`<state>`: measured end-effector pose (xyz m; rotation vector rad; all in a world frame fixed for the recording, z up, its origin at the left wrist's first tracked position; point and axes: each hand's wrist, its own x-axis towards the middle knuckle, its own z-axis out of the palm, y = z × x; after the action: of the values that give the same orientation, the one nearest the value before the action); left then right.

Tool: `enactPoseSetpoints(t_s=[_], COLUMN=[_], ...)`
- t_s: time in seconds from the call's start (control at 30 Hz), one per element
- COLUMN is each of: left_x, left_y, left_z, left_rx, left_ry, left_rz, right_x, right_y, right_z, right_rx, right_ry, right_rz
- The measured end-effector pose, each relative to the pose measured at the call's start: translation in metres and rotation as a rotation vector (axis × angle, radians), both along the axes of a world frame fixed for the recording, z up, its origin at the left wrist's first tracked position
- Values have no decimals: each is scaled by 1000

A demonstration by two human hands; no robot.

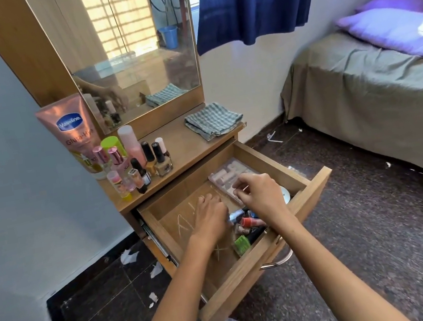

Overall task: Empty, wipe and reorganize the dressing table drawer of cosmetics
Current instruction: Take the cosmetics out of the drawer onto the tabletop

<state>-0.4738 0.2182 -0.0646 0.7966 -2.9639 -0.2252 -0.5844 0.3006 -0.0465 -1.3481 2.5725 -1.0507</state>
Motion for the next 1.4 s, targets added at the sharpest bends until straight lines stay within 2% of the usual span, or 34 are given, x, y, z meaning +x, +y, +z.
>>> enactPoseSetpoints(t_s=[0.1,0.17,0.27,0.4,0.57,0.67,0.8,0.9,1.13,1.4], left_x=[10,18,30,38,43,48,45,42,44,47], left_y=[-3,-6,-3,-2,-11,-18,-23,-26,-27,-28], left_z=[3,8,13,12,12,12,4,0,-9,-7], left_rx=[-7,29,179,187,115,-20,-177,-187,-204,-182], left_ry=[88,256,556,750,847,826,636,529,423,382], left_rz=[119,238,376,376,342,336,329,359,365,348], right_x=[-1,-2,-2,18,39,37,36,33,35,38], right_y=[2,3,1,-10,-34,-49,-73,-93,-119,-123], right_z=[2,3,6,13,18,24,33,36,31,30], right_rx=[-46,-94,-154,-309,-456,-472,-522,-534,-489,-493], right_ry=[-29,-41,-147,-452,-598,-615,-483,-445,-347,-393], right_rz=[-40,-46,53,214,271,300,186,127,122,143])
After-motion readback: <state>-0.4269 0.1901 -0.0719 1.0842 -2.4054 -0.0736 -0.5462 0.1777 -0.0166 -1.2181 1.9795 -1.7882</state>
